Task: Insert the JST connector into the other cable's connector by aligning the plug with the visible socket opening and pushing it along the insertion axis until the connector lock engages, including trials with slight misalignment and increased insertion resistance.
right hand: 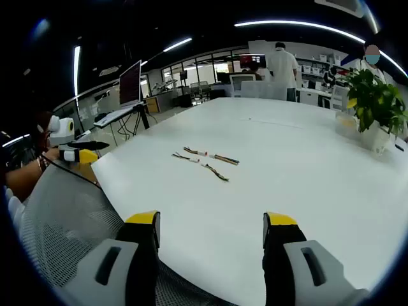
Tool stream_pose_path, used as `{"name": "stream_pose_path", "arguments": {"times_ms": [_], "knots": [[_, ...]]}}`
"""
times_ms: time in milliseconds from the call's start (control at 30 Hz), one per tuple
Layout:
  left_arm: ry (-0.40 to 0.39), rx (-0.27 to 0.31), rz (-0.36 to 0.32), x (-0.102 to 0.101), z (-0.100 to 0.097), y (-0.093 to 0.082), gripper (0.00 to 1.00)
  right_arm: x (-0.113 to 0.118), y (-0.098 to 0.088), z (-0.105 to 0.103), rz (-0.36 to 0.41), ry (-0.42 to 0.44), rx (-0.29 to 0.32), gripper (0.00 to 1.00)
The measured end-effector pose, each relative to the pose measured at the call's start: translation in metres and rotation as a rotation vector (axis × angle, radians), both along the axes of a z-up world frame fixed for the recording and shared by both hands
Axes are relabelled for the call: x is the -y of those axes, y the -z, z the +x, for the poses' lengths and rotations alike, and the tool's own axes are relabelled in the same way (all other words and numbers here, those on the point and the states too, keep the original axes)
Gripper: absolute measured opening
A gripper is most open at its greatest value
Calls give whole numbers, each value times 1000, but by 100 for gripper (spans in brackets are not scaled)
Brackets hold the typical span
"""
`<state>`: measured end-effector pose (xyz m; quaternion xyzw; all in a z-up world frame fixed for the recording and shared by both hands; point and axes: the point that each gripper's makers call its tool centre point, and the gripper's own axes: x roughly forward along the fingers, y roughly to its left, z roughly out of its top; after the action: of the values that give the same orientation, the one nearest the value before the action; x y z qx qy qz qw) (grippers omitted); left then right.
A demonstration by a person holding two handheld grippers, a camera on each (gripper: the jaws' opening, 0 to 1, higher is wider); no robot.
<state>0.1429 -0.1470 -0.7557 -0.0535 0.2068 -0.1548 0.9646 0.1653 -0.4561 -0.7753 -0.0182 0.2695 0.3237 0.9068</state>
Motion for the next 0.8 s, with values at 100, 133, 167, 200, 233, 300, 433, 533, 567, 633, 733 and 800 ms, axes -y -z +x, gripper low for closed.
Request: {"name": "stream_pose_path", "arguments": {"times_ms": [100,133,167,200,233,300,433,533,567,633,733,800], "knots": [[3,-1,-7,1,0,0,99,-1,1,0,-1,-4,-2,63],[3,-3,-6,2,0,0,99,0,1,0,-6,-5,-1,63],[3,-6,-3,1,0,1,99,0,1,0,-10,-3,0,64],[2,-7,-2,1,0,1,99,1,1,1,-9,-2,1,64],[2,-7,-3,1,0,1,99,1,1,1,-7,-1,0,64],[1,-7,-6,2,0,1,99,1,1,0,-6,0,-4,64],[-6,-17,0,1,0,2,99,2,3,0,-9,1,-13,63],[2,-29,5,2,-1,4,99,1,4,-1,-16,-9,-20,63],[4,-28,6,2,-1,4,98,0,4,-1,-17,-10,-19,63],[4,-27,3,3,-1,3,98,-1,3,-1,-8,-13,-15,63],[-2,-25,-9,3,-1,2,98,1,1,0,-11,-3,-2,63],[1,-20,-11,3,-1,1,98,1,2,0,-12,-6,-9,63]]}}
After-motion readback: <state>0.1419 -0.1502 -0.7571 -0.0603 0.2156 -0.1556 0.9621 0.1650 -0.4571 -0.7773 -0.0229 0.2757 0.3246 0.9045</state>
